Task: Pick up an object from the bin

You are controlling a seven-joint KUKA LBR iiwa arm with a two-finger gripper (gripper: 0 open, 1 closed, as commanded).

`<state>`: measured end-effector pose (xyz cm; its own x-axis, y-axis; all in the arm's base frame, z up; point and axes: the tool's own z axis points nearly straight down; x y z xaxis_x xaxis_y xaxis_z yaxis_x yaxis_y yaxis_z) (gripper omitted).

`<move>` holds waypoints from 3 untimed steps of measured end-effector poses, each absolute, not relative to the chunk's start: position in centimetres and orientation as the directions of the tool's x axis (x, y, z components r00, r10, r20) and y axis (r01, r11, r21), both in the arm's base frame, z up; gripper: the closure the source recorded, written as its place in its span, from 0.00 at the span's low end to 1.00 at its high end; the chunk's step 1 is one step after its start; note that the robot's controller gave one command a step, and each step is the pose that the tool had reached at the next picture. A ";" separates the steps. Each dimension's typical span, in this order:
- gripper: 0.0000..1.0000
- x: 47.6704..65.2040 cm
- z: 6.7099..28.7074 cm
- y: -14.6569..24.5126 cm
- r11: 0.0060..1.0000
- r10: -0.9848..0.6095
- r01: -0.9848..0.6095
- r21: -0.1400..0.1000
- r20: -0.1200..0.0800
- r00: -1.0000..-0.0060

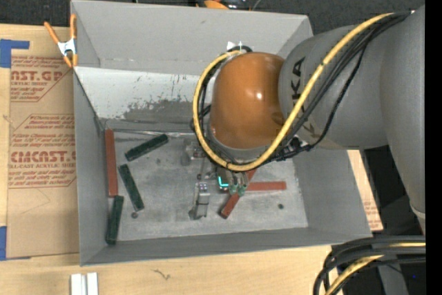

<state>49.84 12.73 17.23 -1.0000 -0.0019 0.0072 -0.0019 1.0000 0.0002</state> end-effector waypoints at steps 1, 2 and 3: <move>0.00 56.8 16.0 4.5 0.996 0.094 0.094 -0.002 -0.006 -0.996; 0.00 49.6 11.8 1.6 0.995 -0.100 -0.100 0.000 0.005 -0.995; 0.00 50.3 6.8 -0.3 0.943 -0.332 -0.332 0.002 0.003 -0.943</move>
Offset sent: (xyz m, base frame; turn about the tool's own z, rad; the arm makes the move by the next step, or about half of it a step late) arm 0.0664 -0.0775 -0.0114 0.0878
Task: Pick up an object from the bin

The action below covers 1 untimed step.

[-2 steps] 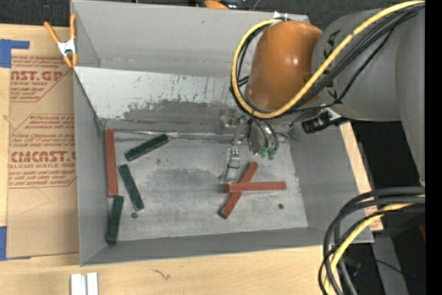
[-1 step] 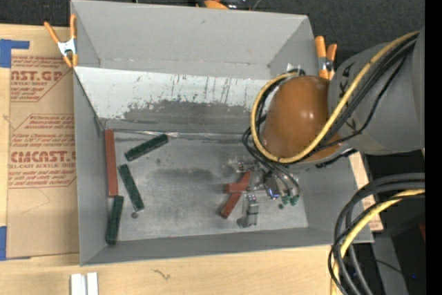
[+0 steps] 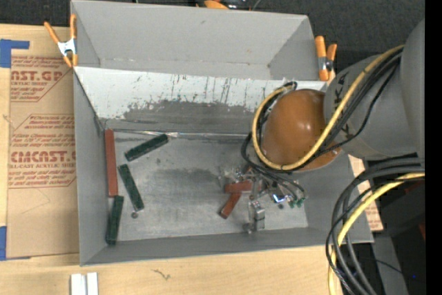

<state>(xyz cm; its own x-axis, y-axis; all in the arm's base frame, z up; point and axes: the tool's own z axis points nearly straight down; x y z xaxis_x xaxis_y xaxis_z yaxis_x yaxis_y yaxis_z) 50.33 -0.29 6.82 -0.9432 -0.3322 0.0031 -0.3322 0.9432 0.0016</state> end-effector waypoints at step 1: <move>1.00 50.4 6.9 -0.2 0.944 -0.331 -0.331 0.002 0.001 -0.944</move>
Offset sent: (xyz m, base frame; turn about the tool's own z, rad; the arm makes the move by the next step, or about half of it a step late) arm 0.0000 0.0000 0.0000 0.0000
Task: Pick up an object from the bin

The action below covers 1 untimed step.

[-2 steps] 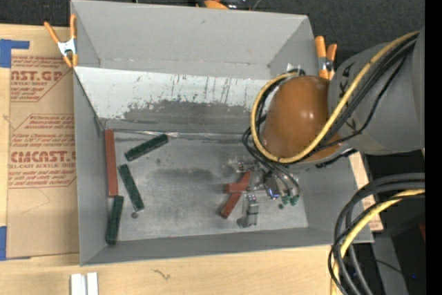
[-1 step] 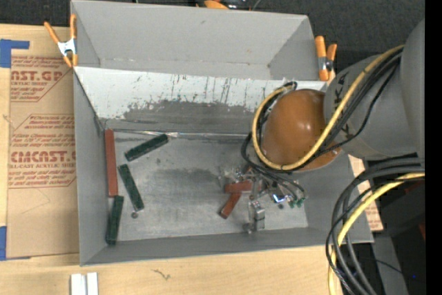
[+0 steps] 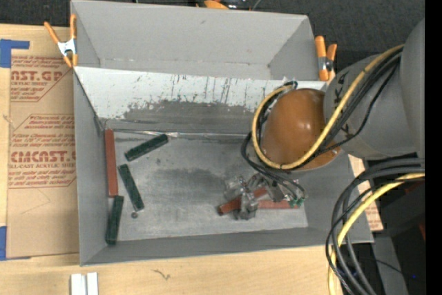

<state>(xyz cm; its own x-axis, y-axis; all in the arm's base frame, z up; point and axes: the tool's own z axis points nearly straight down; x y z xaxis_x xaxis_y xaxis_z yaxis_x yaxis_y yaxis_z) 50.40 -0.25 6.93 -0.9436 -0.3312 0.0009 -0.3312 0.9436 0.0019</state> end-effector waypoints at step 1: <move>1.00 50.1 7.1 -8.1 0.962 -0.273 -0.273 -0.001 0.000 -0.962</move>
Offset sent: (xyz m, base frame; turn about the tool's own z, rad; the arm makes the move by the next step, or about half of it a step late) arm -0.0026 -0.0761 0.0021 0.0551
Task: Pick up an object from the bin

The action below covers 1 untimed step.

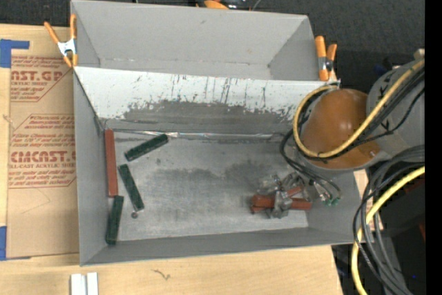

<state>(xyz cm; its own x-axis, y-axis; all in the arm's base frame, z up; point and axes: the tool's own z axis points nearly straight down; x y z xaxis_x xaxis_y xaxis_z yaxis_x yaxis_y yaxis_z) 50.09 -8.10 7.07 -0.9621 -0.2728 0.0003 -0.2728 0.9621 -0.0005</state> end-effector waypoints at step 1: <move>0.00 50.1 7.1 -7.8 0.961 -0.277 -0.277 0.002 0.000 -0.961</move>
Offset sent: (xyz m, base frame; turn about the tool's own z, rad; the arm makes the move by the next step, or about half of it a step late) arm 0.0000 0.0000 0.0000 0.0000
